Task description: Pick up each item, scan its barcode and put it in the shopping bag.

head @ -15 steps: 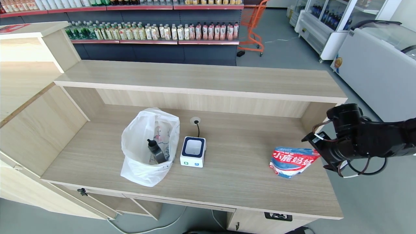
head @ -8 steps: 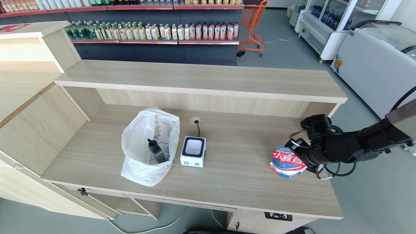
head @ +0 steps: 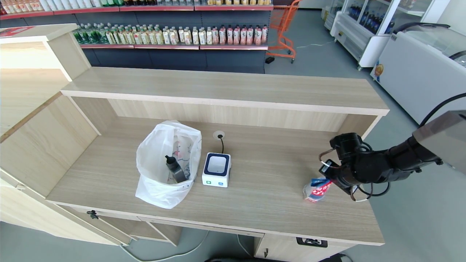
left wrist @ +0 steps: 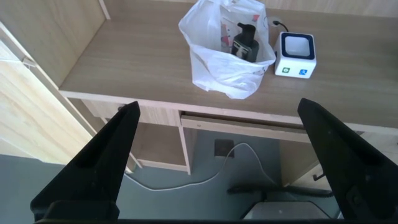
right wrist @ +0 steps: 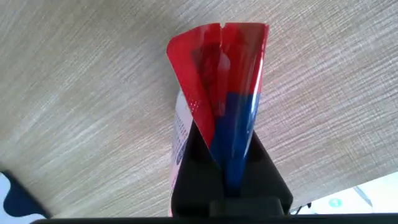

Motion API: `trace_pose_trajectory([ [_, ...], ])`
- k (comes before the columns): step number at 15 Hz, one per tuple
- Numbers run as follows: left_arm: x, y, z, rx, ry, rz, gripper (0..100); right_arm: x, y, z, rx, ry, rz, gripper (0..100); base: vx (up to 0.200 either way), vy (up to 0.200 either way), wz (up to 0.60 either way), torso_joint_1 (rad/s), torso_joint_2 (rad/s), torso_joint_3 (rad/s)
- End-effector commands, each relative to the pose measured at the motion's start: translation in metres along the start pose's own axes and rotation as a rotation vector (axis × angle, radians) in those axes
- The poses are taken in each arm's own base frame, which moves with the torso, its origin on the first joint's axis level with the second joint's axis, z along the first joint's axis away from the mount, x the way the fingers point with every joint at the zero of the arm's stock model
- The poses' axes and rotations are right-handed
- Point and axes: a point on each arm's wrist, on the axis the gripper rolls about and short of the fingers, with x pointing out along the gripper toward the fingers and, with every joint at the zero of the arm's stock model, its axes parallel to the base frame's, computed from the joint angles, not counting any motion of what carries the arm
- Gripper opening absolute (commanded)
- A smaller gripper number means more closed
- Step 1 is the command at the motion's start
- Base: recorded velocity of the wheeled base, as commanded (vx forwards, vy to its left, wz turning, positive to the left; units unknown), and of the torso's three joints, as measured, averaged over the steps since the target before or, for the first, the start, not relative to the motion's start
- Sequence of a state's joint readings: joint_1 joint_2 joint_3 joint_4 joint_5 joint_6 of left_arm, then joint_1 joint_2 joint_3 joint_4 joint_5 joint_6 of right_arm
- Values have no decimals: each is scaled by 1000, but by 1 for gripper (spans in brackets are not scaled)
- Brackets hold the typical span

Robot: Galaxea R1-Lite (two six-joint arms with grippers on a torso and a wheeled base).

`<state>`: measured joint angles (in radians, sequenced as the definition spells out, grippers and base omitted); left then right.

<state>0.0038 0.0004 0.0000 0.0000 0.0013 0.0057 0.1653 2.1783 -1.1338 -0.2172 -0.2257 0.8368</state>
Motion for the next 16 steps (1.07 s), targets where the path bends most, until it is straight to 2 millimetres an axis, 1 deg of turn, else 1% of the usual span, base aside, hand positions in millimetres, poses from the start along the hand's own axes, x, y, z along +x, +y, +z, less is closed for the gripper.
trace_pose_trajectory([
  [1,0,0,0,0,0,1,100,3,-4,-4,-55,-8,-36,0,0,0,0,0,0,0],
  [3,0,0,0,0,0,1,100,1,-2,-6,-96,-23,-46,0,0,0,0,0,0,0],
  [5,0,0,0,0,0,1,100,-10,4,0,-82,-55,7,0,0,0,0,0,0,0],
  [6,0,0,0,0,0,1,100,-24,9,7,-71,-60,113,0,0,0,0,0,0,0],
  [7,0,0,0,0,0,1,100,-43,15,16,-71,-68,234,0,0,0,0,0,0,0],
  [9,0,0,0,0,0,-1,100,-74,21,28,-126,-64,438,0,0,0,0,0,0,0],
  [10,0,0,0,0,0,1,100,-91,15,29,-188,-49,551,0,0,0,0,0,0,0],
  [12,0,0,0,0,0,1,100,-114,-15,28,-381,-6,782,0,0,0,0,0,0,0],
  [13,0,0,0,0,0,1,100,-136,-30,27,-465,65,1012,0,0,0,0,0,0,0],
  [14,0,0,0,0,0,1,100,-154,-36,25,-494,122,1130,0,0,0,0,0,0,0],
  [15,0,0,0,0,0,1,100,-163,-37,23,-503,159,1183,0,0,0,0,0,0,0],
  [16,0,0,0,0,0,1,100,-172,-33,20,-504,175,1210,0,0,0,0,0,0,0],
])
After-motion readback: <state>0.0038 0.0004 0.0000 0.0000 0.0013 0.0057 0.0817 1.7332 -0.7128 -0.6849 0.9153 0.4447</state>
